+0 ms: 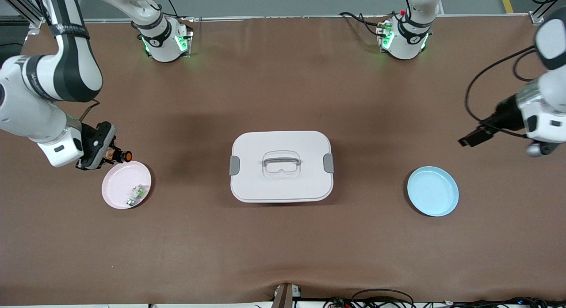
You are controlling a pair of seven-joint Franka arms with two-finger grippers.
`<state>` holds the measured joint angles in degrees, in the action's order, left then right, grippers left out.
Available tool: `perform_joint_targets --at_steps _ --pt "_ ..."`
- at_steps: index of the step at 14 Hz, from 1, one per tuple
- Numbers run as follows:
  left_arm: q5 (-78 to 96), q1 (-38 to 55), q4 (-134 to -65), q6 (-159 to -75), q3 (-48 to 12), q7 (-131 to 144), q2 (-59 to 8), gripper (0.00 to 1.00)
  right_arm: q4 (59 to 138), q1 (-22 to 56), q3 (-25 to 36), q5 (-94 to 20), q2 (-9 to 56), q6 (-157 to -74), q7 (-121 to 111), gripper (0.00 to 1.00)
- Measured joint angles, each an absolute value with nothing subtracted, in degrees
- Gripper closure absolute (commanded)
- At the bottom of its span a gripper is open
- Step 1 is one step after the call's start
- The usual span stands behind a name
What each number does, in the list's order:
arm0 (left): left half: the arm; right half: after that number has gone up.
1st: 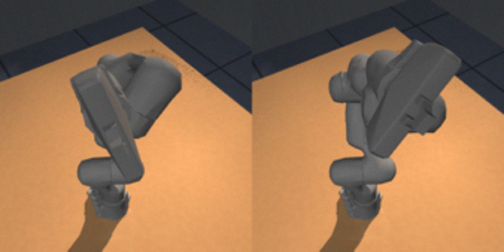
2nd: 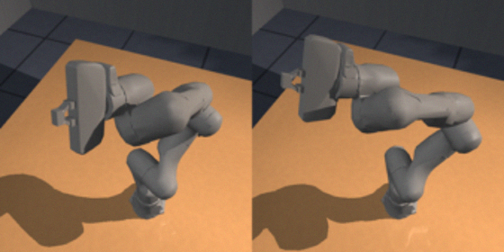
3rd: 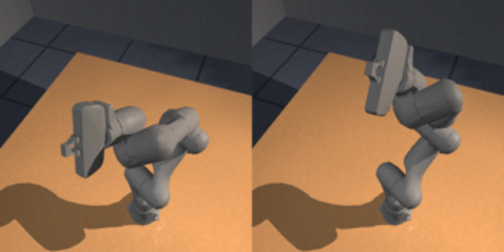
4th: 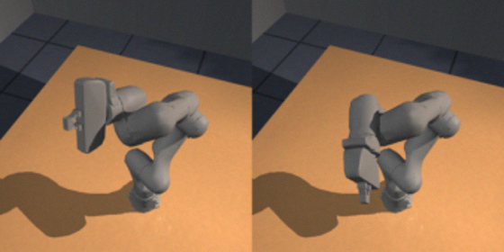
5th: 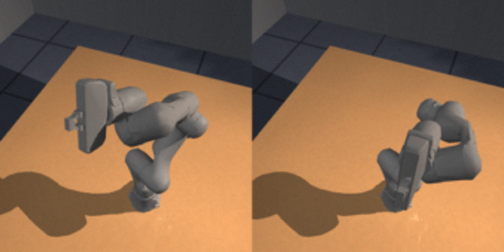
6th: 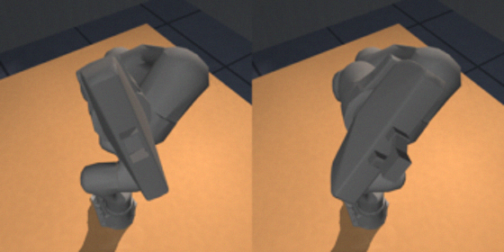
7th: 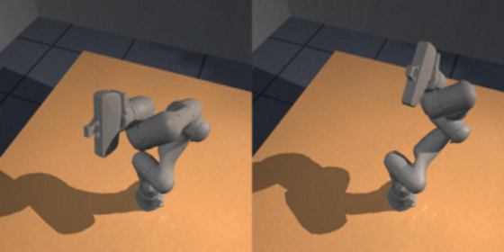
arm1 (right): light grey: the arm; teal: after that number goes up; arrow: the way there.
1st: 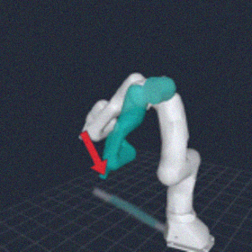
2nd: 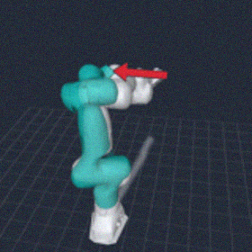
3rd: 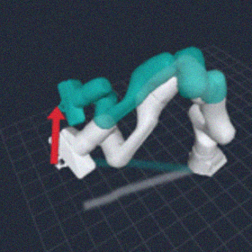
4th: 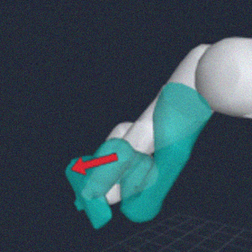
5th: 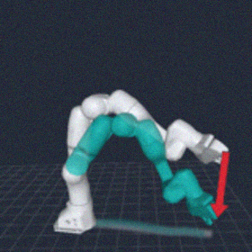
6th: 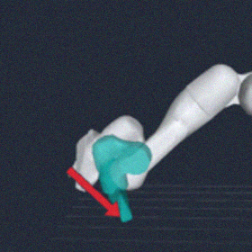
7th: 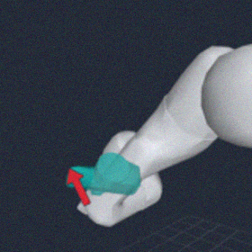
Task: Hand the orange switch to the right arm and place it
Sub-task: 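Carry the switch with the right gripper while the left gripper withdraws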
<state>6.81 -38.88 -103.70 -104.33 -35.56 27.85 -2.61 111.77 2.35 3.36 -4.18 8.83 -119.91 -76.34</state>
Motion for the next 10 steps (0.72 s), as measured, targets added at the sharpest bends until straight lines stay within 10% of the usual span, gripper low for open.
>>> perform_joint_targets --at_steps 10 --pt "5.6 -45.9 -103.3 -103.5 -32.1 8.2 -2.0 0.0 116.6 -2.3 3.3 -1.4 15.4 -133.4 -84.2 1.0"
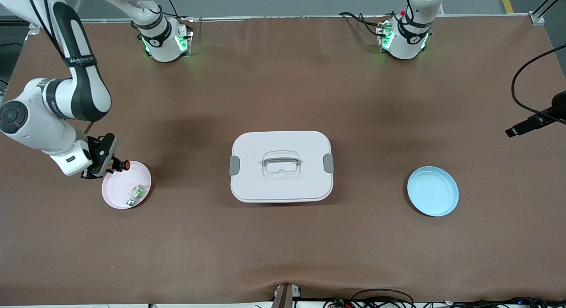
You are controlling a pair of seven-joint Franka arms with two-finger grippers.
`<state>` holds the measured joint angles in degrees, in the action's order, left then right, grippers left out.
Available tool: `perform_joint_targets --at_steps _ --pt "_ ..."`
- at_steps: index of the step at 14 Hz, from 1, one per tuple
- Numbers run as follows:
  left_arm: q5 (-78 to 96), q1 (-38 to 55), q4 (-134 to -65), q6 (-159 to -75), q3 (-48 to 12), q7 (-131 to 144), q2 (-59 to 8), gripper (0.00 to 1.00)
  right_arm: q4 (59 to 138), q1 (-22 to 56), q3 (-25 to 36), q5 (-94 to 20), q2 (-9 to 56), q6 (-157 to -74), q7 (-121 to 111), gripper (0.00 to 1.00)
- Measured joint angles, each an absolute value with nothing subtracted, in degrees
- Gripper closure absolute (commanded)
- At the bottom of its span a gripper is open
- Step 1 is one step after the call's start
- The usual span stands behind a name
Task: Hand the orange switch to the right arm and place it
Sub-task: 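Carry the switch with the right gripper while the left gripper withdraws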
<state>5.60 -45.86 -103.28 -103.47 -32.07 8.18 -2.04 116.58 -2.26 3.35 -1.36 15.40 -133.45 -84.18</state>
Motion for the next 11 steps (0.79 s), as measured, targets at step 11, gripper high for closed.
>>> perform_joint_targets --at_steps 11 --pt "4.8 -30.0 -102.7 -103.3 -16.0 6.6 -2.0 0.0 120.0 -4.3 3.3 -1.3 24.0 -149.5 -85.1 1.0"
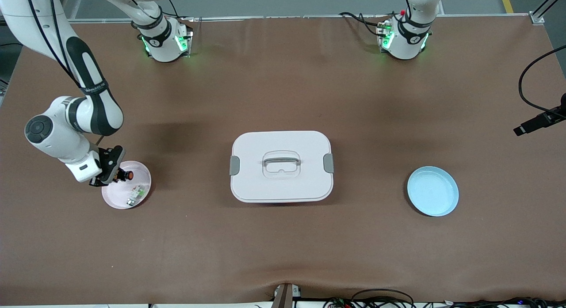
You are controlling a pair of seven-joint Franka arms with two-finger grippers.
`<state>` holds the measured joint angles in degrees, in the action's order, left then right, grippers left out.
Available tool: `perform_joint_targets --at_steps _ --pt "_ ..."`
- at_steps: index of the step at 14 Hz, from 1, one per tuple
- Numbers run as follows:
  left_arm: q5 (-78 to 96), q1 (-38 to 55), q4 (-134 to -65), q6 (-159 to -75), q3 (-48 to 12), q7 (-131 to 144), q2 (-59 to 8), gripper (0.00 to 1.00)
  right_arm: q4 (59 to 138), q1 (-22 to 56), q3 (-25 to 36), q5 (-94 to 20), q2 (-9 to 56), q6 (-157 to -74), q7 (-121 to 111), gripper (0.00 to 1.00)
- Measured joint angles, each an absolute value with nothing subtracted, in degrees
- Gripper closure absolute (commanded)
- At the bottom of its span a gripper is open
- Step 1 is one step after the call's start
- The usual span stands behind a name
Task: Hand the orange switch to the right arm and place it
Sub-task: 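Carry the switch with the right gripper while the left gripper withdraws, then lower the switch onto the white plate and open the right gripper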
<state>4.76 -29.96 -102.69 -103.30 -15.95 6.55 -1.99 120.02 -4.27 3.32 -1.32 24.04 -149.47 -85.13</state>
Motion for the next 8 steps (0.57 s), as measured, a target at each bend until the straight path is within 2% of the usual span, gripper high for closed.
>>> perform_joint_targets --at_steps 4,8 --pt "4.7 -18.0 -102.6 -102.8 -4.2 6.6 -1.9 0.0 120.1 -4.3 3.3 -1.3 25.7 -152.0 -85.6 1.0" --pt "4.7 -10.4 -102.6 -102.8 3.0 6.6 -1.9 0.0 120.6 -5.3 3.3 -1.3 27.8 -155.3 -86.3 1.0"
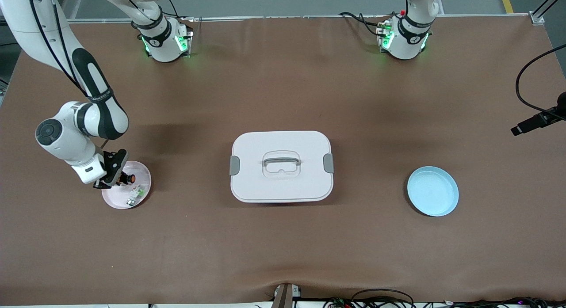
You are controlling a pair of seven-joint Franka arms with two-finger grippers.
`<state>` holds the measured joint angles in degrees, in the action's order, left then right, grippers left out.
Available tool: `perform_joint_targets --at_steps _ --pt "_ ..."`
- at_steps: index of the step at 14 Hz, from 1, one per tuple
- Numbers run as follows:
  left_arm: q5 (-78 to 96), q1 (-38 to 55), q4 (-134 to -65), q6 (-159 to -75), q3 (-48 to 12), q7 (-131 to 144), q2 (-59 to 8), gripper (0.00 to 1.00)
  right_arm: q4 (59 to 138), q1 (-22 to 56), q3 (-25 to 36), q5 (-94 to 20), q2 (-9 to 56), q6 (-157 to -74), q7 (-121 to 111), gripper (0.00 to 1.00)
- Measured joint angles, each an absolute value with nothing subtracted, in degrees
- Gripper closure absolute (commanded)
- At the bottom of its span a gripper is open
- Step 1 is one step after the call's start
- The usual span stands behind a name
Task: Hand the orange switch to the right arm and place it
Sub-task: 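Lower the switch onto the white plate and open the right gripper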
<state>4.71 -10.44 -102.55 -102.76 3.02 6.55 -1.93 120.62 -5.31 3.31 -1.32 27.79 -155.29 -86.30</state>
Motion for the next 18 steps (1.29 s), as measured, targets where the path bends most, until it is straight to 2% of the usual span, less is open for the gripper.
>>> perform_joint_targets --at_steps 2,3,4,8,11,14,18 --pt "4.7 -6.6 -102.5 -102.7 7.1 6.5 -1.9 0.0 120.7 -5.4 3.3 -1.3 28.4 -155.9 -86.4 1.0" --pt "4.7 -5.5 -102.5 -102.7 8.2 6.5 -1.9 0.0 120.7 -5.4 3.3 -1.3 28.6 -156.1 -86.4 0.85" --pt "4.7 -4.8 -102.5 -102.6 8.8 6.5 -1.9 0.0 120.7 -5.5 3.3 -1.4 28.8 -156.3 -86.3 0.01" --pt "4.7 -0.5 -102.5 -102.6 13.0 6.5 -1.9 0.0 120.7 -5.7 3.3 -1.4 28.9 -156.3 -86.2 0.0" --pt "4.7 0.3 -101.9 -102.6 13.7 6.5 -1.9 0.0 120.4 -5.9 3.3 -1.4 28.7 -154.2 -86.2 0.0" --pt "4.7 1.7 -98.8 -102.6 13.7 6.6 -2.0 0.0 118.9 -6.3 3.3 -1.8 26.3 -146.5 -85.1 0.0" --pt "4.7 3.6 -94.0 -102.6 13.4 6.6 -2.2 0.0 116.3 -6.4 3.1 -1.9 18.8 -130.5 -74.2 0.0"
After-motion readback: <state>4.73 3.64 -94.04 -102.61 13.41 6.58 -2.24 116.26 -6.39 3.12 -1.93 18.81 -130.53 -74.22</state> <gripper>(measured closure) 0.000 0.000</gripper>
